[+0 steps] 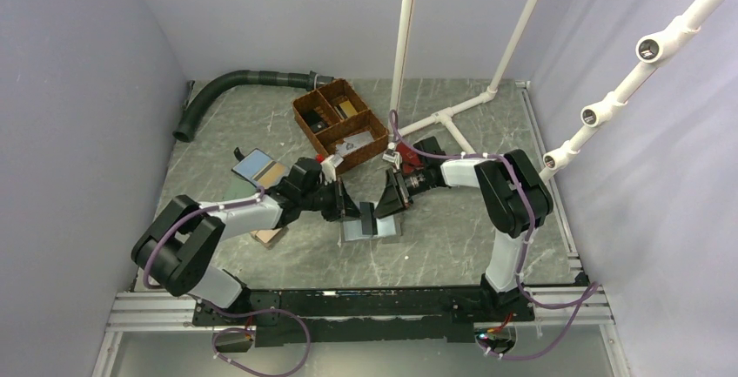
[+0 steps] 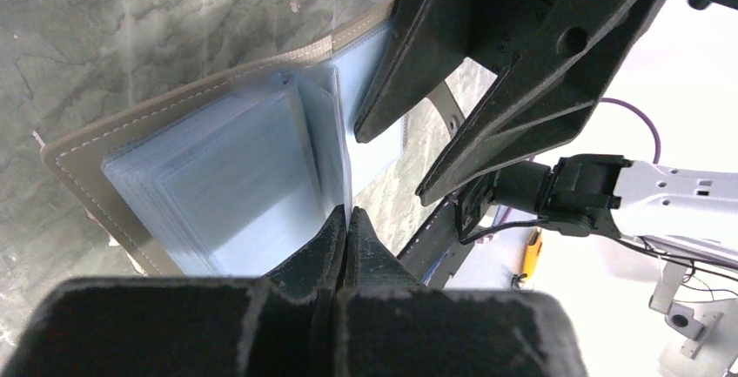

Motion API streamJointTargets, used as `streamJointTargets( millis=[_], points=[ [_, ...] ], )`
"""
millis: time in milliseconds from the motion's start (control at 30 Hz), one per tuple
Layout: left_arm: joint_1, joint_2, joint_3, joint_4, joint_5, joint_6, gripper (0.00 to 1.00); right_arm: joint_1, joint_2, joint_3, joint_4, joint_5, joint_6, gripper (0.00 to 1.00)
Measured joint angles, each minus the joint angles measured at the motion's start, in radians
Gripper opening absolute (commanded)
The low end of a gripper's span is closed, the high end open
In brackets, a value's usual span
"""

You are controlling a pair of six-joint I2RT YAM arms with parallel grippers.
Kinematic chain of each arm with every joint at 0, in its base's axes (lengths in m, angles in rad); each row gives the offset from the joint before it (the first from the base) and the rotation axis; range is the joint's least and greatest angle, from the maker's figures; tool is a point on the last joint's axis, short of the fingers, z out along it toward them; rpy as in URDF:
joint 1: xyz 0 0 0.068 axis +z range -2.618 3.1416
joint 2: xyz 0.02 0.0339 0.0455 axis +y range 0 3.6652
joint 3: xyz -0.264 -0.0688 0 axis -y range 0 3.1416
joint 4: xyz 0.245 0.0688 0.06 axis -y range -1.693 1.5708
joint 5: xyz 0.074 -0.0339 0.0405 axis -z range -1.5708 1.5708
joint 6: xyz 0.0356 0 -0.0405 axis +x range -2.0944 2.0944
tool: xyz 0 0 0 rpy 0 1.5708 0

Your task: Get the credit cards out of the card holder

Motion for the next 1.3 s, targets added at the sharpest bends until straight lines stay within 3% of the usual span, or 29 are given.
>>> streamJointTargets(
  millis=[567, 767, 1067, 1300],
  points=[
    [0.044, -0.038, -0.112, 0.288, 0.056, -0.121, 0.00, -0.004, -0.028, -0.018, 0.117, -0.116, 0.115, 0.48],
    [0.050, -0.037, -0.130, 0.377, 0.067, -0.159, 0.00, -0.006, -0.050, -0.031, 0.177, -0.158, 0.163, 0.39],
    [0.066, -0.038, -0.163, 0.440, 0.082, -0.189, 0.00, -0.006, -0.055, -0.035, 0.190, -0.164, 0.172, 0.33],
    [0.076, -0.048, -0.176, 0.452, 0.081, -0.196, 0.00, -0.006, -0.055, -0.033, 0.145, -0.146, 0.140, 0.45]
  ],
)
